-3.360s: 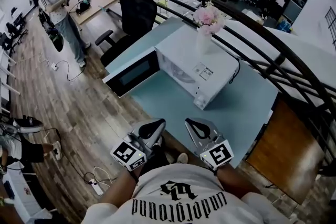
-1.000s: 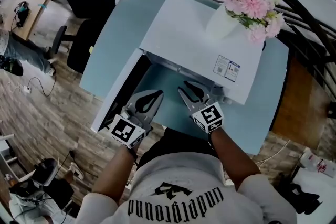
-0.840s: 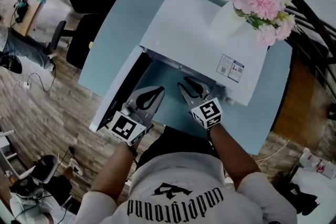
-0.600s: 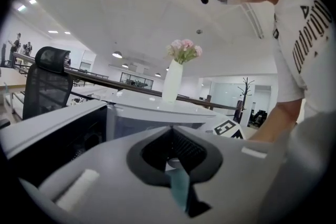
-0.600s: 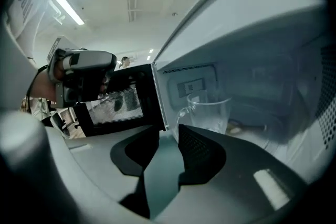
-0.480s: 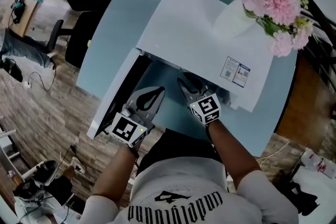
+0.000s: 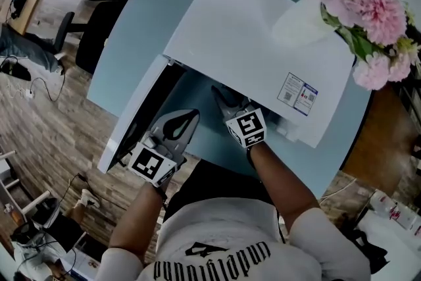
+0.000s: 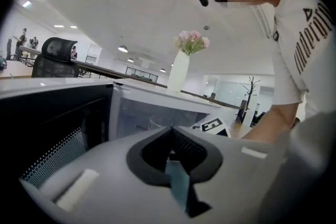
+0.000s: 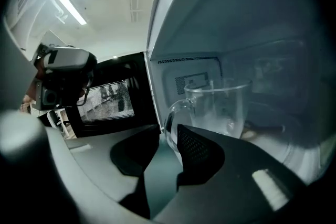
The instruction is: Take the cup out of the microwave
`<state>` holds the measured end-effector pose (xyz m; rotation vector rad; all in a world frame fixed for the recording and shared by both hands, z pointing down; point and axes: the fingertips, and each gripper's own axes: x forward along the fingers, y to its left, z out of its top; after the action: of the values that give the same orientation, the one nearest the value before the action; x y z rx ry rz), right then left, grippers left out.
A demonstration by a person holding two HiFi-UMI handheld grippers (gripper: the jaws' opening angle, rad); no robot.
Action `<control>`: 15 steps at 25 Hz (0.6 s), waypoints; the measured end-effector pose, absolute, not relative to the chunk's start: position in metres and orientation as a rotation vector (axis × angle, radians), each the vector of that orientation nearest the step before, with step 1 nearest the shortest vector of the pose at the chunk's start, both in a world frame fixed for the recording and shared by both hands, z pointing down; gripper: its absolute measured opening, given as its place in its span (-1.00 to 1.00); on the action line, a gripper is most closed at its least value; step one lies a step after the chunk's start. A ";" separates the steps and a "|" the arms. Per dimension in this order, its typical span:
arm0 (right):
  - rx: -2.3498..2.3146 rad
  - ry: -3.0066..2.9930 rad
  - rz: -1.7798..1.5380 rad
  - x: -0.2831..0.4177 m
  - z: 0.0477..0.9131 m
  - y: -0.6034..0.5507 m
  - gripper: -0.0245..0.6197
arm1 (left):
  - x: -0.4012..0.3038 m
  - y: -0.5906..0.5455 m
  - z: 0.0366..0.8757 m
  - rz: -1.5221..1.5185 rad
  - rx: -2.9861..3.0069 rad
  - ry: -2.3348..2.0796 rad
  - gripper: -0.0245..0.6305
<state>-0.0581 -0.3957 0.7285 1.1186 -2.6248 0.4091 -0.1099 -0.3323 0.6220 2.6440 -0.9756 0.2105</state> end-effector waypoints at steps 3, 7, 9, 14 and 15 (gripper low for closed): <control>1.123 -2.620 0.389 -0.059 0.731 -0.400 -0.66 | -0.113 -0.330 0.630 0.235 2.620 -0.987 -0.77; 1.097 -2.630 0.315 -0.062 0.728 -0.402 -0.74 | -0.113 -0.327 0.639 0.236 2.589 -0.993 -0.77; 1.101 -2.626 0.265 -0.062 0.725 -0.403 -0.76 | -0.112 -0.326 0.640 0.234 2.585 -0.991 -0.77; 1.130 -2.645 0.203 -0.060 0.715 -0.407 -0.81 | -0.112 -0.324 0.640 0.224 2.568 -0.989 -0.77; 1.131 -2.650 0.195 -0.059 0.714 -0.408 -0.81 | -0.112 -0.323 0.640 0.221 2.566 -0.990 -0.77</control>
<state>-0.0589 -0.4080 0.7136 1.1313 -2.6503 0.1955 -0.1115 -0.3234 0.6399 2.5664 -0.9898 0.2213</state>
